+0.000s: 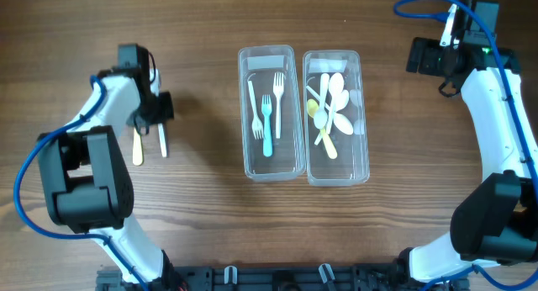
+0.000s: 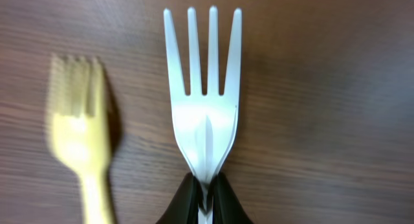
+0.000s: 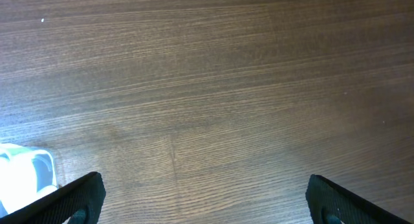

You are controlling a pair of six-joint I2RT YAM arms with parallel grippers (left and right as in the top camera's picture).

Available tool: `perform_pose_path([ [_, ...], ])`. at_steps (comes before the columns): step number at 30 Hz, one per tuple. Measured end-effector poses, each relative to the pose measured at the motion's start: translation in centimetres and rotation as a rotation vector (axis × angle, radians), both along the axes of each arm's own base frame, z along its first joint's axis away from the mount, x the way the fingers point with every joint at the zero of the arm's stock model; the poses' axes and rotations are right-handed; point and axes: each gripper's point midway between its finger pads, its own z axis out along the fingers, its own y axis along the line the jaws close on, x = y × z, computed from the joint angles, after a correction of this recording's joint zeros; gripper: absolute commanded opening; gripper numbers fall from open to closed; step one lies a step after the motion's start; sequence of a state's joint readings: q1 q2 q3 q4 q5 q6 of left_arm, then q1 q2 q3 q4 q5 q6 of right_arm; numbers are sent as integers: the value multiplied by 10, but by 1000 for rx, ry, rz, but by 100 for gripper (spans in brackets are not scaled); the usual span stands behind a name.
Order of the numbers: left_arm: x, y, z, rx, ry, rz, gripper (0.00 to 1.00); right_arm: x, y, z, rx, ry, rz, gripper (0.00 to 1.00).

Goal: Pack container
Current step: 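Place the white fork into the left container and release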

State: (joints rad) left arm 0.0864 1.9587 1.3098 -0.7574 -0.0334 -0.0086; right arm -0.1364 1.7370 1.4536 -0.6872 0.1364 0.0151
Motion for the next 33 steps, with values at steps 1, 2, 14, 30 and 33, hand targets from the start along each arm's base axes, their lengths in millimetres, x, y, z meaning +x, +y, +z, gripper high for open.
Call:
perform_pose_path([
  [1,8,1,9,2,-22,0,4,0,0,0,0,0,0,100],
  [2,21,2,23,4,-58,0,4,0,0,0,0,0,0,100],
  [14,87,-70,213,-260,-506,-32,4,0,0,0,0,0,0,100],
  [30,24,-244,180,-483,-241,-235,4,0,0,0,0,0,0,100],
  [33,15,-265,165,-478,-193,-272,4,0,0,0,0,0,0,100],
])
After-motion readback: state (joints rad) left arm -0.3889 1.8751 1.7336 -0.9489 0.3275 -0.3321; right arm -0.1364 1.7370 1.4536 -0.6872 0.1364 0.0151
